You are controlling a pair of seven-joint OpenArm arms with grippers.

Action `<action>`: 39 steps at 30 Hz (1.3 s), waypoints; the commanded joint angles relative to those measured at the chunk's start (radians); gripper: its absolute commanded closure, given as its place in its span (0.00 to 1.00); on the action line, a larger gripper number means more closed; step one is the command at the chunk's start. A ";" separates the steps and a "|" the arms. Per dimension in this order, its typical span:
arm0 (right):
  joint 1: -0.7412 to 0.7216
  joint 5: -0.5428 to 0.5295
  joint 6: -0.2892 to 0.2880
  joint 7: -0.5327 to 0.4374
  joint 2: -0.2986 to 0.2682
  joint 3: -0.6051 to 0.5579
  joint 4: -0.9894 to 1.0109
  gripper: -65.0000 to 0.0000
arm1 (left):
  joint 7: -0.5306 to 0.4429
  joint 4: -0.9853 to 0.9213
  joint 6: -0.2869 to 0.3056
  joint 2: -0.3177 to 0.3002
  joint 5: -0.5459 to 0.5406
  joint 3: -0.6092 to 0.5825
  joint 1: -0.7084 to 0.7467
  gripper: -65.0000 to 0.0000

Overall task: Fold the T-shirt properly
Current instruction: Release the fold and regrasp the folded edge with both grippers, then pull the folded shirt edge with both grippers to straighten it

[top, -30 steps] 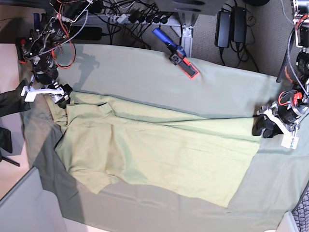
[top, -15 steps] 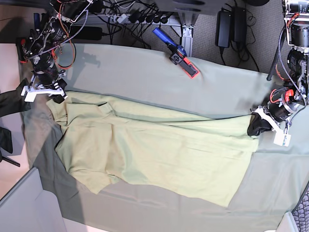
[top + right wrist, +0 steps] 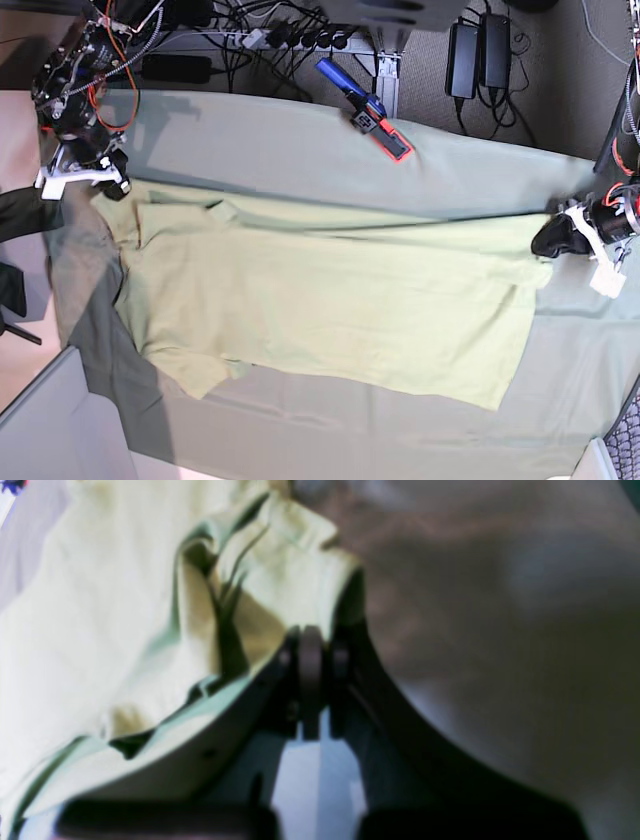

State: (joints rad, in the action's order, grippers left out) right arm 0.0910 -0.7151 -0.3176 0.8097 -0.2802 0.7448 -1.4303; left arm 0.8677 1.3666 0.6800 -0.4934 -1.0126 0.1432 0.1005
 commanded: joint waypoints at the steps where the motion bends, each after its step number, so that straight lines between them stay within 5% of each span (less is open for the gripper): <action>1: 0.004 -0.013 -0.039 -0.016 -0.025 0.007 -0.016 1.00 | -0.005 0.032 0.018 -0.030 -0.026 0.006 0.002 1.00; 20: 0.298 -0.104 -0.076 0.002 -0.044 0.098 -0.192 1.00 | 0.024 0.289 0.018 -0.061 -0.046 0.127 0.286 1.00; 34: 0.317 -0.068 -0.076 -0.002 -0.055 0.098 -0.196 1.00 | 0.028 0.289 0.018 -0.061 -0.045 0.127 0.321 1.00; 37: 0.317 -0.063 -0.076 -0.001 -0.055 0.098 -0.196 0.94 | 0.027 0.289 0.018 -0.061 -0.045 0.127 0.321 0.63; 39: 0.317 -0.039 -0.076 0.000 -0.055 0.098 -0.196 0.62 | 0.027 0.289 0.018 -0.062 -0.044 0.127 0.321 0.51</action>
State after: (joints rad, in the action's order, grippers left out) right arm 0.4049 -0.7425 -0.3561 0.8310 -0.3138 0.8314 -1.6093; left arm 0.9123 1.6409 0.6819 -0.5358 -1.0405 0.2615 0.4236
